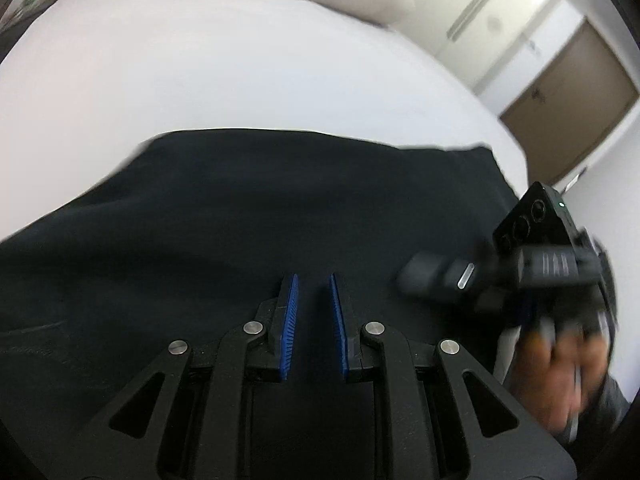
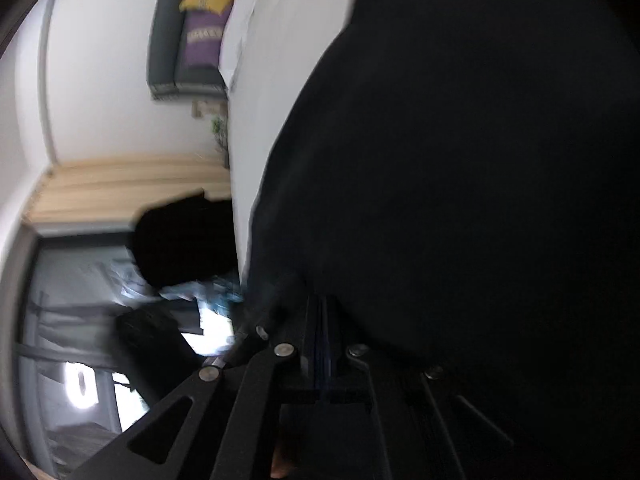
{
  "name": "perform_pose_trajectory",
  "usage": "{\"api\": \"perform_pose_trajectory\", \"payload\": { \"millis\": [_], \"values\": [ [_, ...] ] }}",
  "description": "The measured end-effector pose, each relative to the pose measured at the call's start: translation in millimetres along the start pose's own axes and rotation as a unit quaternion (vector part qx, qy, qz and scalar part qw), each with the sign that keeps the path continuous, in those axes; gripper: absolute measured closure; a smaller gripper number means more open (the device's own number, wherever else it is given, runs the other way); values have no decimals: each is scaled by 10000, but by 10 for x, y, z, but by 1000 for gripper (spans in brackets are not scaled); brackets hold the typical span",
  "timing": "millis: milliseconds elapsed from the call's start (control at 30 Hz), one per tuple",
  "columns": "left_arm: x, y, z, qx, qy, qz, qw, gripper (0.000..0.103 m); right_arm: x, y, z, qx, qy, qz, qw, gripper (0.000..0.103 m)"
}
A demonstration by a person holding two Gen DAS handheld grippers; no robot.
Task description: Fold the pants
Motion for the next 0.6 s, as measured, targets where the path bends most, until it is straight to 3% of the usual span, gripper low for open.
{"api": "perform_pose_trajectory", "payload": {
  "millis": [67,133,200,233,333,467,533,600],
  "values": [
    [-250,70,315,-224,-23,-211,9995,87,-287,-260,-104,4,254,-494,9985,103],
    [-533,156,692,-702,163,-464,9963,87,-609,-676,-349,481,215,-914,9944,103],
    [-775,229,1027,-1145,373,-670,9905,88,-869,-844,-467,669,398,-1279,9887,103],
    [-916,273,1171,-1200,420,-787,9888,88,-1058,-991,-514,619,703,-1618,9824,103],
    [-1261,387,1433,-1060,229,-921,9898,88,-1423,-1247,-719,897,903,-2146,9684,103],
    [-1665,537,1660,-929,-421,-1087,9888,88,-1931,-1018,-744,837,1513,-2517,9522,97],
    [-1849,561,1684,-955,-800,-1261,9842,88,-1874,-797,-470,518,1133,-2315,9648,97],
    [-1930,502,1545,-935,-847,-1454,9813,88,-1628,-532,-152,134,693,-1947,9783,97]
  ]
}}
Point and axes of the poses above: each gripper's, at about its wrist camera, not at the fingertips, and x roughly the way its jaws point, z to its left, y to its underside, the point moved 2 cm from there along x, roughly the way its jaws point, and after that the axes turned 10 degrees about y, right-handed, at the moved point
